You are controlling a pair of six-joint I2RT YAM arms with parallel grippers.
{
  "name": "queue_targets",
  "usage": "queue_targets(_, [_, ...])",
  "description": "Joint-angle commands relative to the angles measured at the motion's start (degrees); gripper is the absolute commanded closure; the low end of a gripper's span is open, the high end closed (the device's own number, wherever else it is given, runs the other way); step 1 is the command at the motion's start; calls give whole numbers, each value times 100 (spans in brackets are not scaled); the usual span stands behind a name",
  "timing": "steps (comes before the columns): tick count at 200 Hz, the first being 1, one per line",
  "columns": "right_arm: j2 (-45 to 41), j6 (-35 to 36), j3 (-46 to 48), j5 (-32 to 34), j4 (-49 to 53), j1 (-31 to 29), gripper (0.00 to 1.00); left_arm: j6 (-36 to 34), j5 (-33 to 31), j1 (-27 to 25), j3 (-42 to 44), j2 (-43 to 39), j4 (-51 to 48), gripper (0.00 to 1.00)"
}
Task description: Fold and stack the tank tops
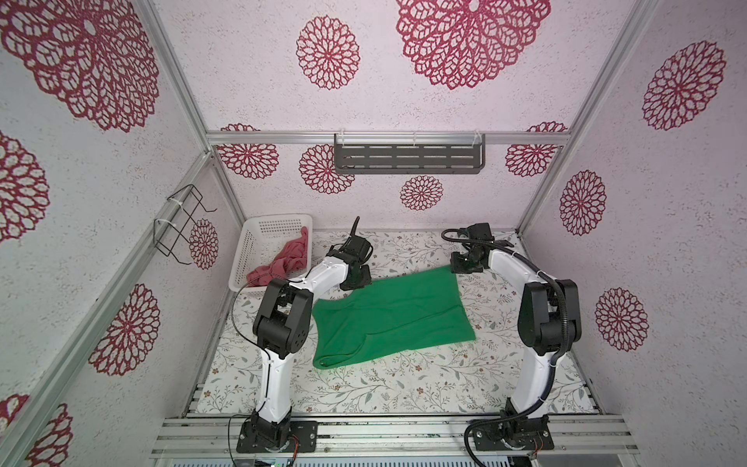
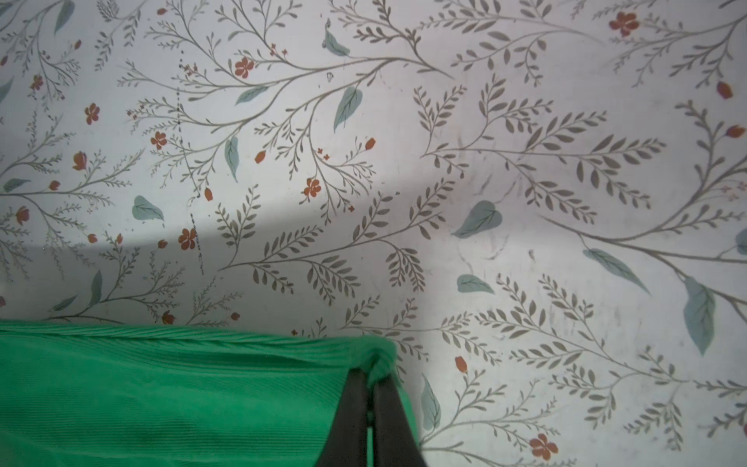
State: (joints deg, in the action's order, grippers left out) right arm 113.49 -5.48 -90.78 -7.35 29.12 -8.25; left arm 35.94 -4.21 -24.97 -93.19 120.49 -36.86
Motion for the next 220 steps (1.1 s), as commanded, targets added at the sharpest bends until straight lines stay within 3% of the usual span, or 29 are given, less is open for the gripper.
queue_targets(1, [-80,29,-133,-43,-60,87,92,-233,-158,79,-150,-6,62,100])
queue_targets(47, [-869,141,813,-68,-459,95,93,6,-175,28,660,-701,442,100])
queue_targets(87, [-1813,385,2033,-189,-960,91,94,518,-703,-361,1903,-1729,881,100])
queue_targets(127, [-2722,431,3259,-6,-1416,96,91,1551,-1201,-1108,3098,-2354,1172,100])
queue_targets(179, [-3423,-342,4704,-9,-2016,117,81,3363,-1780,-2026,4151,-2587,1176,100])
queue_targets(206, [-3540,-419,4538,118,-1687,213,61,3657,-2418,-2195,4204,-3184,545,52])
queue_targets(220, [-3553,-417,4196,222,-1329,236,52,3489,-2589,-2179,4145,-3579,250,38])
